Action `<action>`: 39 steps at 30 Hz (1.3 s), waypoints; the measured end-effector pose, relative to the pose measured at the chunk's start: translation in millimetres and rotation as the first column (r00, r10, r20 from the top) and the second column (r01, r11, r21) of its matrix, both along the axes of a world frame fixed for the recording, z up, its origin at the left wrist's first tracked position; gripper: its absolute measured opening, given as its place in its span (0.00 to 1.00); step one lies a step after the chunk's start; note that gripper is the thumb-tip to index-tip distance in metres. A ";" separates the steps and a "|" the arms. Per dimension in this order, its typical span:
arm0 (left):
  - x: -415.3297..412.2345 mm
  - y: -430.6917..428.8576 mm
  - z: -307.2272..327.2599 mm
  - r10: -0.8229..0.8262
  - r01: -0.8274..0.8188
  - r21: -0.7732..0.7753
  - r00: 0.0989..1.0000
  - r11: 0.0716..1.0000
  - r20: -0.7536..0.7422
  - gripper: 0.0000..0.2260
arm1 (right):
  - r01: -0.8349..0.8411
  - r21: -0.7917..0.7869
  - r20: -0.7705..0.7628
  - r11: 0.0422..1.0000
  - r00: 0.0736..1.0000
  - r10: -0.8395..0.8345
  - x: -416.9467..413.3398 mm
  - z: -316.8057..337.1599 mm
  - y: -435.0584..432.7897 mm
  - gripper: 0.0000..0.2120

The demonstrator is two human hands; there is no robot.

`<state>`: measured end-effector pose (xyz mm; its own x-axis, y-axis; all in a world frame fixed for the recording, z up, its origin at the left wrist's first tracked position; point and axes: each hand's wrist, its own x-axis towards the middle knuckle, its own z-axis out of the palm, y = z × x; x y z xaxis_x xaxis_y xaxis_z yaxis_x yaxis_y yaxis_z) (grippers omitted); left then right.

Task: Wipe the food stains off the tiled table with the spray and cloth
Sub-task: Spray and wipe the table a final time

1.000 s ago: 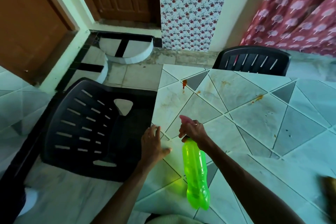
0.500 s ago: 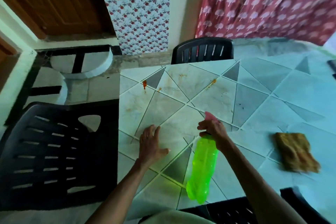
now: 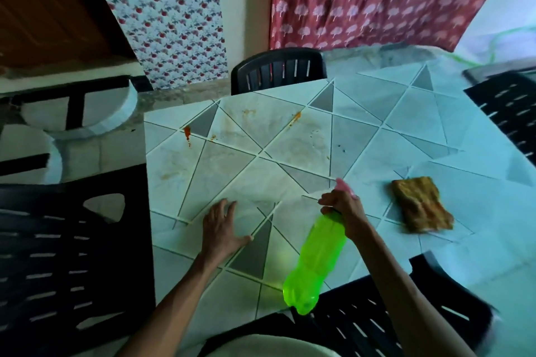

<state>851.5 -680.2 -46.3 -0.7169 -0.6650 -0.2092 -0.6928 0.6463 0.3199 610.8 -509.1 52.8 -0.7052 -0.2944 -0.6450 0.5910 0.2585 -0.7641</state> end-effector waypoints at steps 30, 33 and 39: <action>215.0 106.9 -8.1 0.344 -0.344 0.028 0.929 0.939 -0.138 0.45 | -0.876 0.204 -0.187 0.437 0.403 0.896 269.0 -10.7 -21.6 0.22; 215.2 111.3 -5.1 0.385 -0.379 0.068 0.916 0.923 -0.113 0.47 | -0.903 0.267 -0.196 0.337 0.292 0.936 264.8 -17.0 -2.1 0.18; 220.6 116.9 -6.8 0.415 -0.405 0.102 0.902 0.909 -0.115 0.56 | -0.908 0.293 -0.236 0.299 0.234 0.943 260.1 -20.1 34.9 0.27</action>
